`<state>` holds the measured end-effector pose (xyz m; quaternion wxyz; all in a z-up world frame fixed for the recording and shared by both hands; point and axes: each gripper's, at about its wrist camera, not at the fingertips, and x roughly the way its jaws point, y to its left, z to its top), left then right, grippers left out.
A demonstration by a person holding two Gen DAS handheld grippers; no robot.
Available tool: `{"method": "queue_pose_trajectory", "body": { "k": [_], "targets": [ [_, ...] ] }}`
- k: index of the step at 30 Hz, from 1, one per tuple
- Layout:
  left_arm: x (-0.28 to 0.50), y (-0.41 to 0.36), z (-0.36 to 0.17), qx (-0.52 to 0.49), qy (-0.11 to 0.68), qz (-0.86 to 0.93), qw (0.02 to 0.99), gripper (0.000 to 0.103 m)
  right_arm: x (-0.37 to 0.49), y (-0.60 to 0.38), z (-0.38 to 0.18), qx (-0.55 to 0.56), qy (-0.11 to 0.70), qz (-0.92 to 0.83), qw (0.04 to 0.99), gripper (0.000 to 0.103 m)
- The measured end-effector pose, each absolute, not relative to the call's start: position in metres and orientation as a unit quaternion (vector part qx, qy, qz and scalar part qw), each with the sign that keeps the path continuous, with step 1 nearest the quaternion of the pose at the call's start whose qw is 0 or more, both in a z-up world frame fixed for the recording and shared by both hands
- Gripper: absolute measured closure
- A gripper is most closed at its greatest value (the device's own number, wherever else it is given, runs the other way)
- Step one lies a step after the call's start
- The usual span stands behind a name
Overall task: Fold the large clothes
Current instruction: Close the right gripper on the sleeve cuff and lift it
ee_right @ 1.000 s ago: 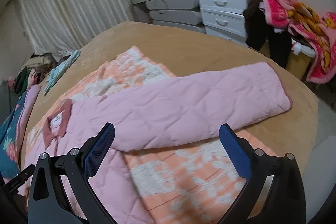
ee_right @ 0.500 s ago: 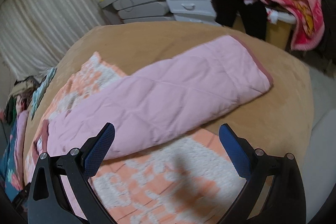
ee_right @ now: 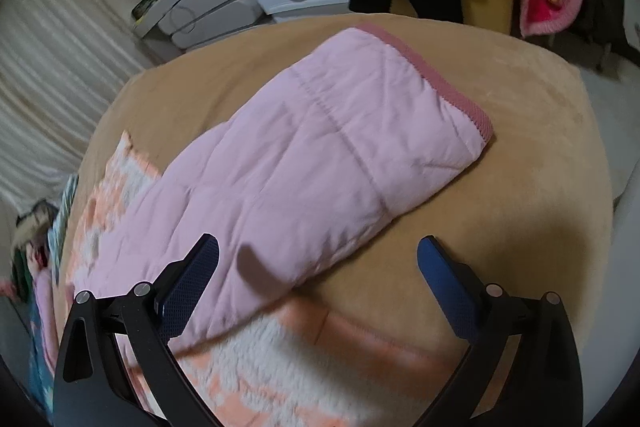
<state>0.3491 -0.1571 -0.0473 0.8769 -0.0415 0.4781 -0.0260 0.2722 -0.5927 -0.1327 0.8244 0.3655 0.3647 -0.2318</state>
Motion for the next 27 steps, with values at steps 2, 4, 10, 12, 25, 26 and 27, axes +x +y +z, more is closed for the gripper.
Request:
{"method": "queue_pose_trajectory", "body": {
  "k": [2,4,10,12,25,26,27],
  "targets": [
    [0.353,-0.154,-0.049,-0.044,0.479,-0.022,0.876,0.008,0.277,-0.602,-0.138,0.376,0.358,-0.238,0.821,0.005],
    [0.355,-0.149,-0.050,-0.046,0.479,-0.016,0.877,0.008,0.282,-0.612,-0.143,0.379,0.351,-0.242,0.821,0.013],
    [0.355,-0.132,-0.043,-0.052,0.472,-0.002,0.880,0.008,0.283,-0.629,-0.143,0.388,0.324,-0.228,0.832,0.054],
    [0.354,-0.127,-0.039,-0.053,0.470,-0.001,0.881,0.008,0.280,-0.626,-0.131,0.377,0.311,-0.212,0.846,0.063],
    [0.341,-0.091,0.009,-0.062,0.443,0.007,0.894,0.008,0.286,-0.555,0.002,0.221,0.242,-0.130,0.936,0.079],
    [0.340,-0.089,0.013,-0.061,0.440,0.007,0.896,0.008,0.287,-0.548,0.011,0.212,0.238,-0.124,0.940,0.079],
    [0.338,-0.085,0.017,-0.060,0.437,0.007,0.898,0.008,0.287,-0.540,0.019,0.205,0.234,-0.119,0.943,0.079]
  ]
}}
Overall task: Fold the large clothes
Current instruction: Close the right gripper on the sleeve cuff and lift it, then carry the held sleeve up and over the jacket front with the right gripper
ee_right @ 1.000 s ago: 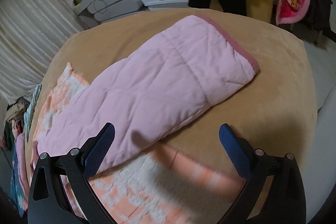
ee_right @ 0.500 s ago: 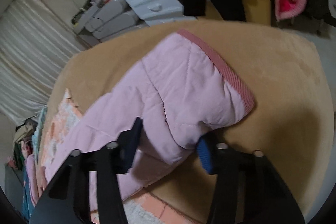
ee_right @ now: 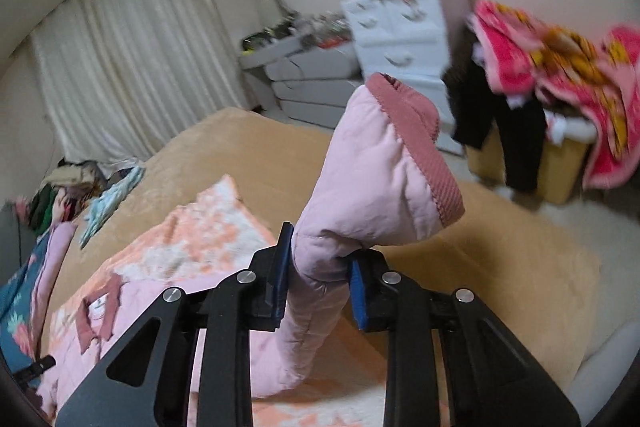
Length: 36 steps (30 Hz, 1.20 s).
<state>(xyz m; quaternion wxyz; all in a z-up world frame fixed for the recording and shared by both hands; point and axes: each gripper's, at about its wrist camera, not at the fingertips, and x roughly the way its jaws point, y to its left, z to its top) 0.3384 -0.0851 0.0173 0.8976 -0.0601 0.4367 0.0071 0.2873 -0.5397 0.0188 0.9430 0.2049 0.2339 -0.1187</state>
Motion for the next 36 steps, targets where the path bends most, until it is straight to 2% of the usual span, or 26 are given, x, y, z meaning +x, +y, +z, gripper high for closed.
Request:
{"method": "queue_pose_trajectory", "body": {
  "k": [13,36],
  "targets": [
    [0.317,-0.029,0.053,-0.077,0.408,0.009,0.910,0.008,0.304,-0.426,0.105,0.119,0.203,-0.050,0.971,0.084],
    [0.286,0.060,0.082,-0.116,0.376,0.030,0.919,0.008,0.323,-0.259,0.181,0.049,0.163,0.052,0.984,0.087]
  ]
}}
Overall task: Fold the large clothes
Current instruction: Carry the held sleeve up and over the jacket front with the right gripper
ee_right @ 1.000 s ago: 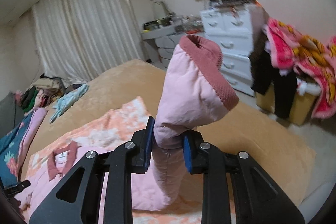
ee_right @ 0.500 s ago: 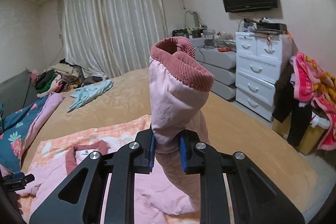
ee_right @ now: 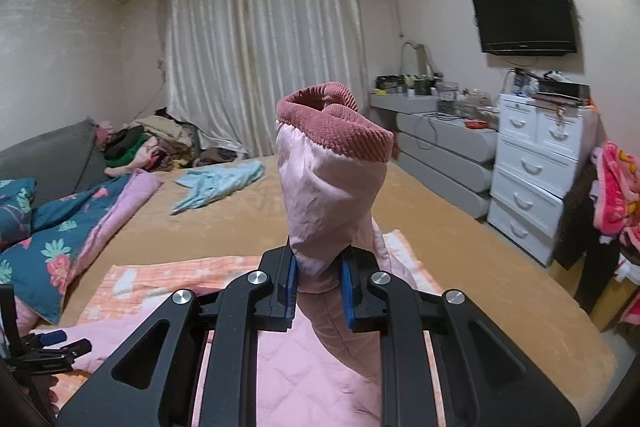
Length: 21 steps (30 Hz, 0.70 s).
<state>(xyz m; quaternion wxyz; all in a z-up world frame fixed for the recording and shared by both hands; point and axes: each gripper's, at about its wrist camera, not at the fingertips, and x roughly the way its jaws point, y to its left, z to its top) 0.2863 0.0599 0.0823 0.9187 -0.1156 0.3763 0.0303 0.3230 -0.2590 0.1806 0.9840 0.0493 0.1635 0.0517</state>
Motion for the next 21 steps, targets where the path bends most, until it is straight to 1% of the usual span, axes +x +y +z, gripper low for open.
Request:
{"method": "queue_pose_trajectory", "body": {
  "k": [12,21],
  "targets": [
    [0.277,0.108,0.074,-0.146,0.377,0.052,0.913,0.008,0.328,-0.185,0.169,0.043,0.168,0.122,0.977,0.087],
    [0.278,0.135,0.062,-0.171,0.380,0.055,0.907,0.008,0.340,-0.131,0.148,0.032,0.183,0.158,0.970,0.087]
  ]
}}
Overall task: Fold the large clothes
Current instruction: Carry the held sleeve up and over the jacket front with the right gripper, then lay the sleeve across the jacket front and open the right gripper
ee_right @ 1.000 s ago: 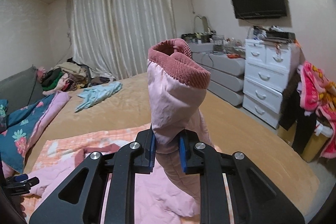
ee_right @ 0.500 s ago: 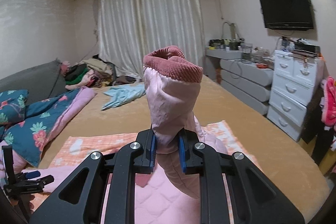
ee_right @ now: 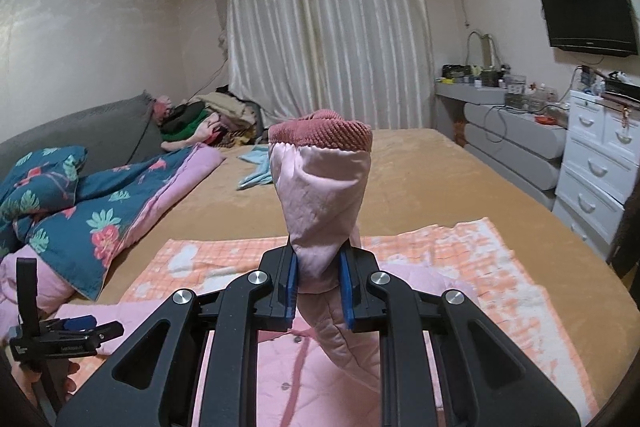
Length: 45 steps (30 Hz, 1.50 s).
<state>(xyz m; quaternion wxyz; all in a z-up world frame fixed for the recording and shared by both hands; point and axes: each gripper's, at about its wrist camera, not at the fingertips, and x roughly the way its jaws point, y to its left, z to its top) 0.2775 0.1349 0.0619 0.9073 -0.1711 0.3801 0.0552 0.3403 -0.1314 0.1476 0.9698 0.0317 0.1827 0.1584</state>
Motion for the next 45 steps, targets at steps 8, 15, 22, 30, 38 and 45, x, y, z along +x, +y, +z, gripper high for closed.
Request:
{"method": "queue_pose_trajectory", "body": {
  "k": [8,15,22,30,38,45],
  "targets": [
    [0.278,0.154,0.046,-0.201,0.384,0.051,0.900,0.008,0.351,-0.088,0.115,0.032,0.204,0.197,0.959,0.087],
    [0.276,0.170,0.034,-0.232,0.385,0.045,0.892,0.008,0.356,-0.049,0.074,0.026,0.232,0.222,0.947,0.087],
    [0.274,0.184,0.023,-0.289,0.371,0.016,0.883,0.008,0.351,-0.012,0.034,-0.001,0.251,0.246,0.936,0.087],
    [0.278,0.187,0.010,-0.328,0.379,-0.010,0.865,0.008,0.345,0.022,-0.016,-0.030,0.298,0.275,0.914,0.086],
    [0.283,0.187,-0.013,-0.361,0.395,-0.018,0.844,0.008,0.328,0.054,-0.055,-0.054,0.344,0.312,0.884,0.069],
    [0.285,0.179,-0.031,-0.371,0.417,-0.028,0.830,0.008,0.313,0.037,-0.054,-0.023,0.367,0.339,0.866,0.028]
  ]
}}
